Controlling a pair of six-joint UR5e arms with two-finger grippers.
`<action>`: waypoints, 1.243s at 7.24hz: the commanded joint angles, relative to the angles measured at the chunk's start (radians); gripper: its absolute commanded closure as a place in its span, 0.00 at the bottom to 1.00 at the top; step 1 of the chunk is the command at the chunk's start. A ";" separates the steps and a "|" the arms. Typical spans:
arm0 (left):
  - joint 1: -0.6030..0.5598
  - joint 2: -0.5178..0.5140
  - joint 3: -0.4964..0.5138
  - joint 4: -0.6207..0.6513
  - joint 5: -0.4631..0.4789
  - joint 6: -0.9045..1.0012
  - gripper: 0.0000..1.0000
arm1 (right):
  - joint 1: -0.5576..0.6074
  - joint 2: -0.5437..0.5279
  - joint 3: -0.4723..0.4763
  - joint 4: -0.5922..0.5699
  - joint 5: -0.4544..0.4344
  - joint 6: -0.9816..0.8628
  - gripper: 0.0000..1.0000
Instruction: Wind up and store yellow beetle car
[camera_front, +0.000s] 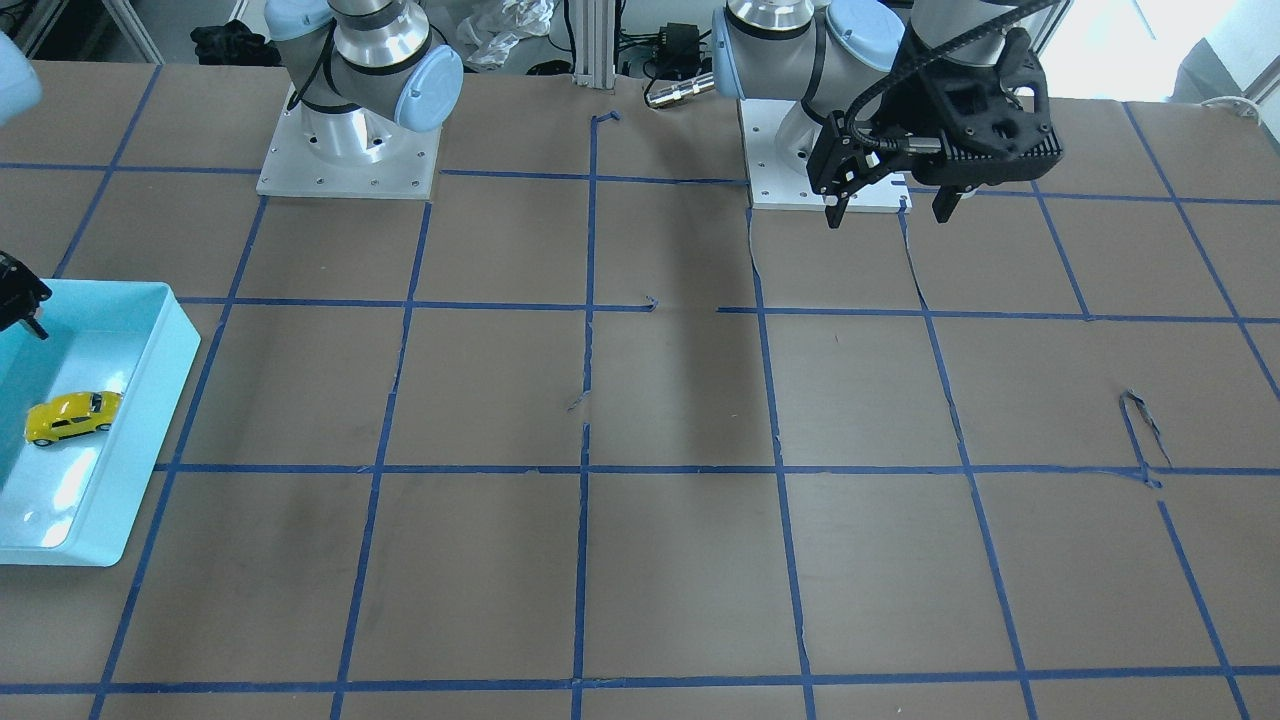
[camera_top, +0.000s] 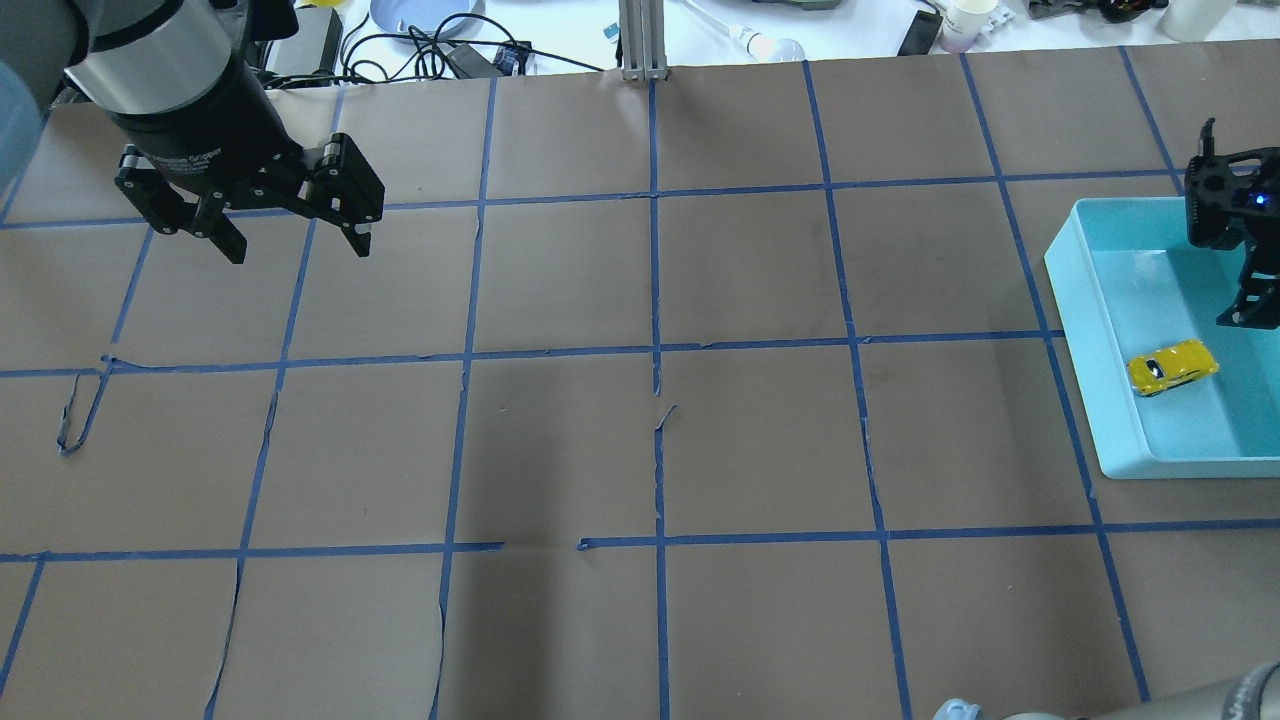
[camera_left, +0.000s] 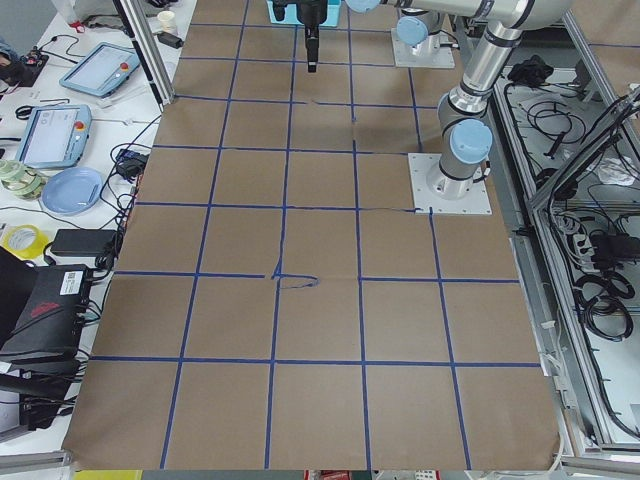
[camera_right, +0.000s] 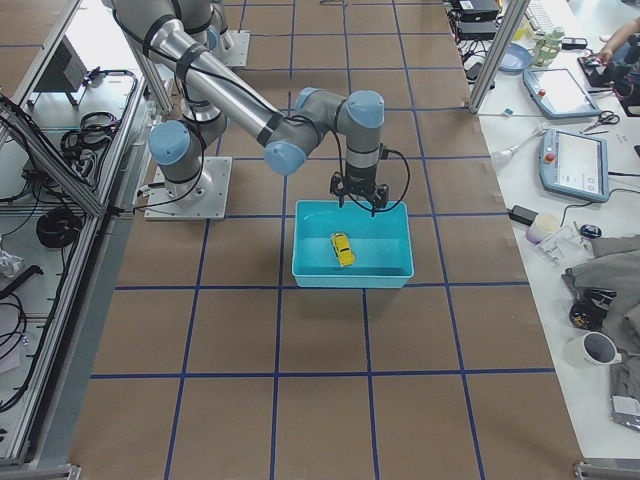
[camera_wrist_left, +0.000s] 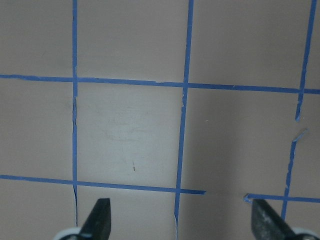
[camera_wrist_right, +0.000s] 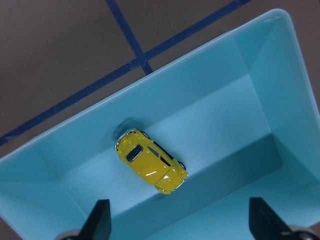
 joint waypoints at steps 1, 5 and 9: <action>0.006 0.006 -0.002 -0.003 0.000 0.018 0.00 | 0.056 -0.096 -0.031 0.146 0.088 0.481 0.00; 0.003 0.019 0.007 0.009 -0.096 0.021 0.00 | 0.257 -0.085 -0.204 0.338 0.095 1.300 0.00; 0.001 0.016 -0.045 0.055 -0.110 0.019 0.00 | 0.484 -0.104 -0.202 0.341 0.113 1.597 0.00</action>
